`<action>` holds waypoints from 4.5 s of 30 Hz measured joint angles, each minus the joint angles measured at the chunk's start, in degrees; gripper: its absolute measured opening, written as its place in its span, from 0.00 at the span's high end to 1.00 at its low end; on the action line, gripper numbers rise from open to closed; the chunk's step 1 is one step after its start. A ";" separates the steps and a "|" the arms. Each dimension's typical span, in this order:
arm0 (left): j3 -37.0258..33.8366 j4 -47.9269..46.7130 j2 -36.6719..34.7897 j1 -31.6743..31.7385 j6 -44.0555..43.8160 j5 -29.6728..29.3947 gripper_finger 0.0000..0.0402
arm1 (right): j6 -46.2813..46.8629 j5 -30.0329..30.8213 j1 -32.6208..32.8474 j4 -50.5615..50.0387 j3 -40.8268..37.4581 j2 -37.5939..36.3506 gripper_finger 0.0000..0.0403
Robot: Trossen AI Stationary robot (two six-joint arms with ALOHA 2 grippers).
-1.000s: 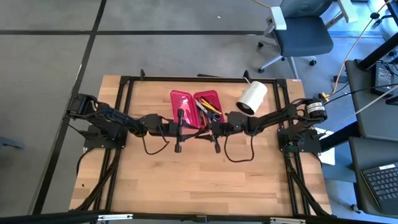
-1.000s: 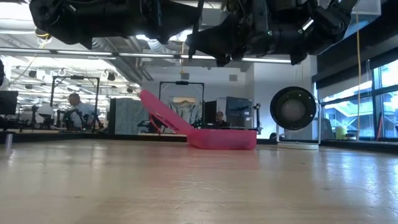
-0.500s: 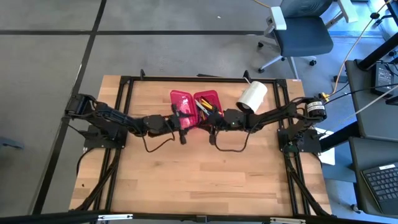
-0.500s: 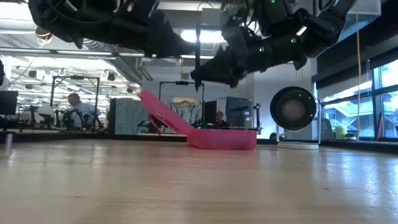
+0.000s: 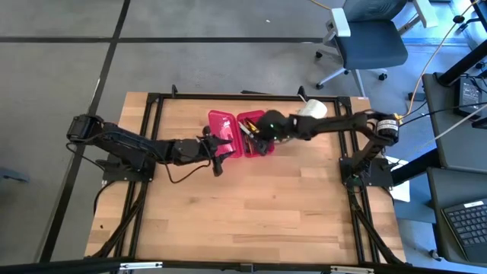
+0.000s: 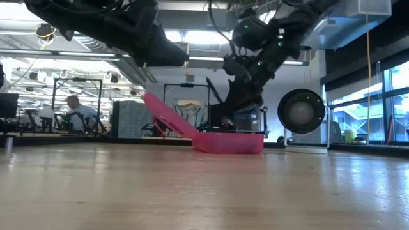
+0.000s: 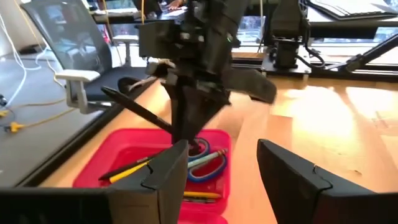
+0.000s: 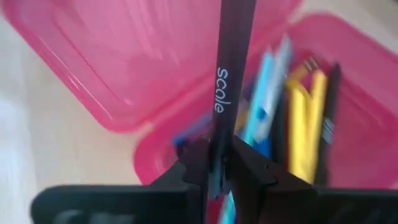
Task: Pick & place school supplies into a supply box
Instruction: Put the black pen into the red supply box, then close the red supply box
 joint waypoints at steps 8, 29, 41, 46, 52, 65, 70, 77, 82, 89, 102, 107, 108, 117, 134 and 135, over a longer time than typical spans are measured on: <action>0.00 -1.71 -0.03 0.04 -1.41 2.41 0.54 | 0.28 -0.71 -5.52 -22.58 9.96 1.16 0.88; 0.00 -1.96 -0.07 0.07 -1.19 1.91 0.54 | -1.76 -5.86 -7.05 -17.93 9.57 10.47 0.87; 0.00 -19.14 -11.43 -0.15 -13.33 1.67 0.53 | -3.37 -5.84 -7.07 -18.12 9.57 10.47 0.71; 0.00 -39.06 -17.40 -0.15 -27.39 0.18 0.54 | -3.27 -5.81 -7.07 -18.09 9.57 10.47 0.67; 0.00 -50.17 -16.72 0.00 -36.18 -1.32 0.53 | -3.29 -5.79 -7.07 -17.96 9.57 10.47 0.66; 0.00 -42.33 -3.49 5.70 -28.62 -2.72 0.54 | -3.26 -5.75 -7.05 -17.96 9.57 10.47 0.66; 0.00 -36.07 -1.36 8.30 -24.18 -1.61 0.54 | -3.24 -5.75 -7.05 -17.94 9.57 10.47 0.66; 0.00 -29.53 -1.99 10.12 -21.31 -1.33 0.54 | -3.45 -5.75 -6.92 -17.20 9.57 10.47 0.66; 0.00 -21.42 -2.01 11.10 -16.75 1.02 0.53 | -3.53 -5.75 -6.92 -14.97 9.57 10.45 0.66; 0.00 -16.76 -2.00 14.98 -14.63 5.03 0.53 | -3.70 -5.84 -6.89 -12.93 9.57 10.43 0.66; 0.00 -4.75 7.22 22.33 -12.68 18.37 0.53 | -9.91 8.11 -3.00 -16.71 14.64 5.49 0.66; 1.92 -3.59 9.42 22.49 -10.85 19.27 0.53 | -9.17 12.32 -0.91 -27.41 14.77 -2.28 0.66; 2.70 -3.50 10.10 22.49 -10.46 19.28 0.53 | -8.69 12.31 -0.52 -29.07 14.38 -3.95 0.66; 12.96 -9.93 15.10 24.45 -5.02 20.38 0.53 | -4.25 13.81 2.09 -31.83 7.72 -18.37 0.66; 31.48 -20.77 34.52 27.02 -2.66 27.83 0.53 | -1.52 14.53 3.22 -30.80 -1.68 -24.98 0.66; 31.98 -21.40 34.94 27.02 -2.06 27.84 0.53 | -1.52 14.53 3.22 -30.58 -2.09 -24.98 0.66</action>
